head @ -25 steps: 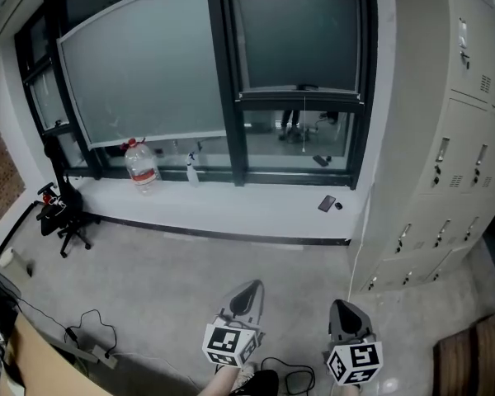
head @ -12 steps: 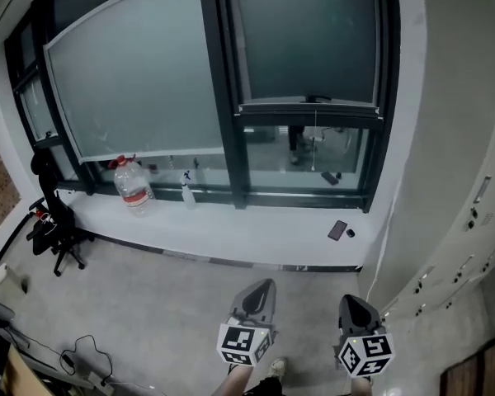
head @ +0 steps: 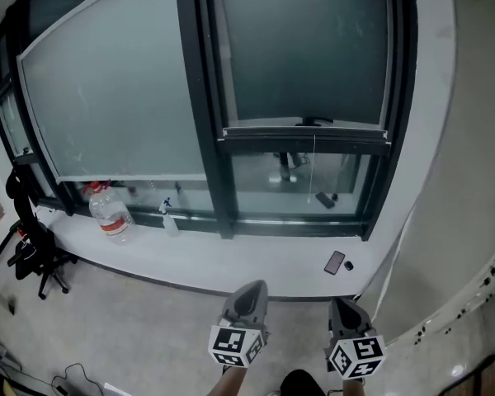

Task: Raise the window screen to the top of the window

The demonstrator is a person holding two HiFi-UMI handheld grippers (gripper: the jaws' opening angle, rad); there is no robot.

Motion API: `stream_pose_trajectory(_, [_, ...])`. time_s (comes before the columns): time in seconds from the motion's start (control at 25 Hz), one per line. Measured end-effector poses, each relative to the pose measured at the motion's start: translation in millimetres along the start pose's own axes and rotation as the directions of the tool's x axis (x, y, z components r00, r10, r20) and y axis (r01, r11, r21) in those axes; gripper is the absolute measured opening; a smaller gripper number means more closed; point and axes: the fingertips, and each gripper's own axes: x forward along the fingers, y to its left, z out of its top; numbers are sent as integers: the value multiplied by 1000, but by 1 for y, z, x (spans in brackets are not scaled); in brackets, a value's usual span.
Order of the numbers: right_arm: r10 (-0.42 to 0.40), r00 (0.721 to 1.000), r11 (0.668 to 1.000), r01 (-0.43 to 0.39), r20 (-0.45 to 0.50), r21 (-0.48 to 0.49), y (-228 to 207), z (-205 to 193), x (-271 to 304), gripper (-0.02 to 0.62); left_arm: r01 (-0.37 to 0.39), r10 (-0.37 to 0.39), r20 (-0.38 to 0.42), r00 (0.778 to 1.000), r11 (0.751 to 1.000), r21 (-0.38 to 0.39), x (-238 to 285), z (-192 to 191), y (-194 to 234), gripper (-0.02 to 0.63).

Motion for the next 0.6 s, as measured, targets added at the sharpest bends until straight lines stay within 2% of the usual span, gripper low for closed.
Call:
stream_pose_trajectory(0.2, [-5,1000,1000,6,-28,26,-30,-4,50,5,-2,2,-8,1000,1000,-13,53,-12,20,3])
stream_pose_trajectory(0.36, [23,999,1000,-23,-22,-6,-60,0,100,5,-27,27,-13,1000,999,-16,101,-25,39,3])
stream_pose_trajectory(0.6, [78,996,997,-78,-36,11,-115,4,192,5,-43,43,-19,999,999,-24,196,-36,61,3])
